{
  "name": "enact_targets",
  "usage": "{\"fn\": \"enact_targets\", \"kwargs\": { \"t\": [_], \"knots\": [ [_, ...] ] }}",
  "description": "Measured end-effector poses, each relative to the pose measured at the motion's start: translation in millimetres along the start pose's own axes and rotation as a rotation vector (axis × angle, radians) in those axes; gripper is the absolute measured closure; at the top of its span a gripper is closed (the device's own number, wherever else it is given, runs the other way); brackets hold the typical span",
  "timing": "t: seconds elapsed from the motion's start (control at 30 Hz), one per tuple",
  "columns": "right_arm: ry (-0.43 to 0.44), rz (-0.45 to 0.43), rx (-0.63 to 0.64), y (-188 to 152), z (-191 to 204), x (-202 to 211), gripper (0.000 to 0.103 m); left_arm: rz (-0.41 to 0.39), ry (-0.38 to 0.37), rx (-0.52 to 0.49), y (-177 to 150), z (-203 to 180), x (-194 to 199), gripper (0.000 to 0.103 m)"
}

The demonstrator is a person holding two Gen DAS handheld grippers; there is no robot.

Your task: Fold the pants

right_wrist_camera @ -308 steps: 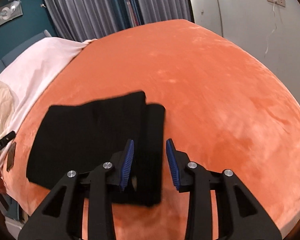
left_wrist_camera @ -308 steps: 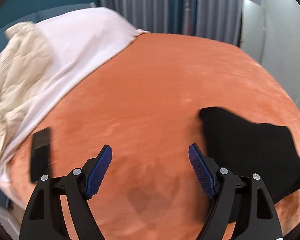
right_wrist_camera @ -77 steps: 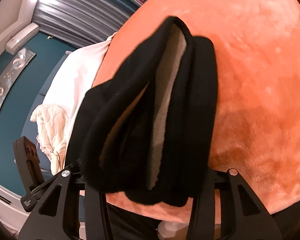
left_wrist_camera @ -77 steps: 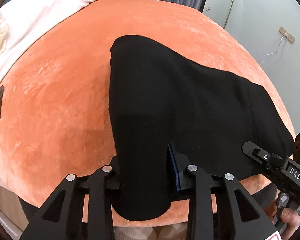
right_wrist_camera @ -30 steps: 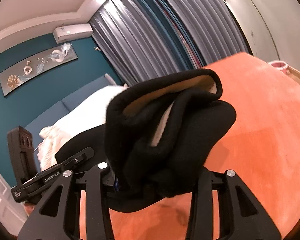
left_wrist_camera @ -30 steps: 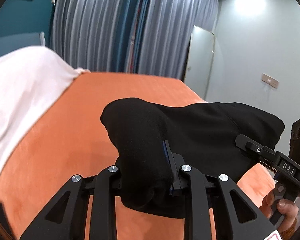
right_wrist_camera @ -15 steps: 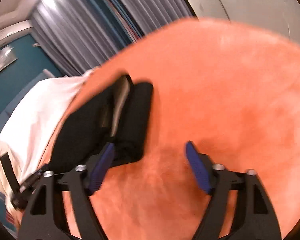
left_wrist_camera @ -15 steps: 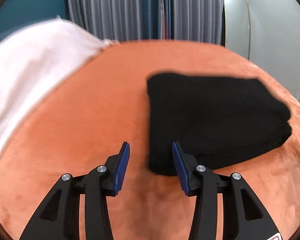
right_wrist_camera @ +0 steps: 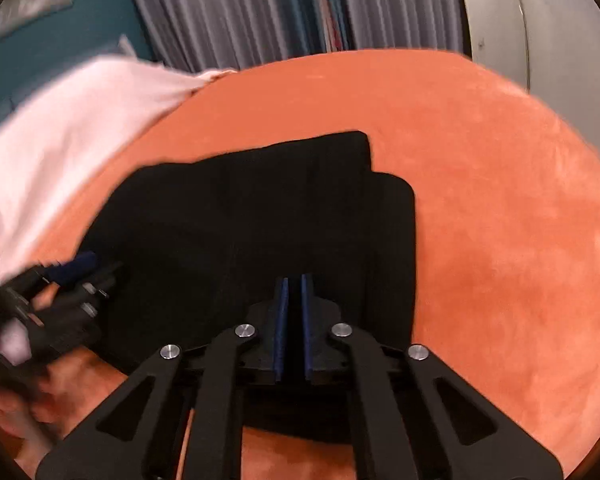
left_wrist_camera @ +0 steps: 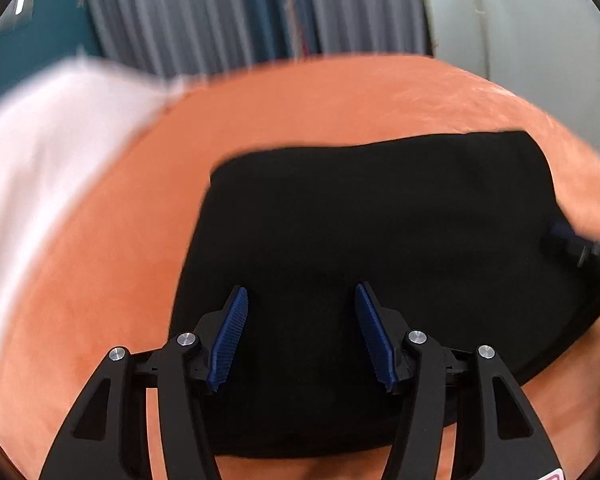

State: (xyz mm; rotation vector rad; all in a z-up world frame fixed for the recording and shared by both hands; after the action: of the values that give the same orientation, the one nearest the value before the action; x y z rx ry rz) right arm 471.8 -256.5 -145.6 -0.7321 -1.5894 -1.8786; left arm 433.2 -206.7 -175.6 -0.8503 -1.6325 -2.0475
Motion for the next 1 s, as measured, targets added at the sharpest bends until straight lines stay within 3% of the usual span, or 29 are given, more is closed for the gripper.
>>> {"fn": "enact_targets", "kwargs": {
  "t": [0.1,0.2,0.23,0.3,0.33,0.43,0.53,0.7,0.77,0.8,0.83,1.0],
  "knots": [
    [-0.013,0.021,-0.027,2.0,3.2,16.0,0.101,-0.011,0.056,-0.085,-3.0,-5.8,13.1,0.048],
    [0.016,-0.048,-0.028,11.4,19.5,53.9,0.095,-0.042,-0.02,0.01,0.8,0.7,38.9,0.048],
    [-0.015,-0.06,0.019,10.8,21.4,56.6,0.099,-0.028,-0.032,0.033,-1.5,4.1,42.0,0.048],
    [-0.143,0.023,0.112,-6.6,8.6,37.3,0.1,0.029,-0.02,0.042,-8.5,5.5,38.1,0.048],
    [-0.132,0.036,0.096,-11.7,3.4,36.6,0.1,0.044,-0.013,0.058,-12.8,9.5,43.5,0.048],
    [-0.106,-0.019,0.005,-8.2,2.1,82.0,0.094,-0.012,-0.05,0.075,-13.8,9.8,79.2,0.048],
    [-0.09,-0.08,0.004,-9.6,13.9,124.0,0.094,-0.05,-0.059,0.064,-11.9,8.1,110.2,0.048],
    [-0.074,-0.105,-0.028,-27.3,33.8,156.7,0.093,-0.095,-0.072,0.08,-11.9,-0.1,160.6,0.047],
    [-0.089,-0.117,-0.039,-37.6,33.4,168.0,0.074,-0.113,-0.054,0.075,-14.0,-5.1,184.8,0.029],
    [-0.102,-0.125,-0.041,-50.6,33.7,174.2,0.049,-0.128,-0.04,0.074,-14.4,-3.5,193.4,0.024],
    [-0.122,-0.154,-0.046,-57.3,34.3,189.2,0.032,-0.153,-0.023,0.07,-16.9,-5.3,211.1,0.017],
    [-0.189,-0.235,-0.024,-74.5,33.2,227.1,0.015,-0.173,-0.034,0.089,-35.1,-14.1,263.8,0.017]
  ]
}}
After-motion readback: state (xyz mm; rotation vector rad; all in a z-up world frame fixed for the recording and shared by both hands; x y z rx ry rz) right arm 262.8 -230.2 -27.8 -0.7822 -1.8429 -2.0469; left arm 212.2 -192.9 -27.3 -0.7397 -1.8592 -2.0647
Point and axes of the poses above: each gripper's, at about its wrist camera, not at the fingertips, and x roughly against the way its jaws point, z to its left, y to its top, the point moved 10 cm from there along -x, roughly the way its jaws point, and after that the axes turned 10 degrees about -y, right-handed, at the moved point
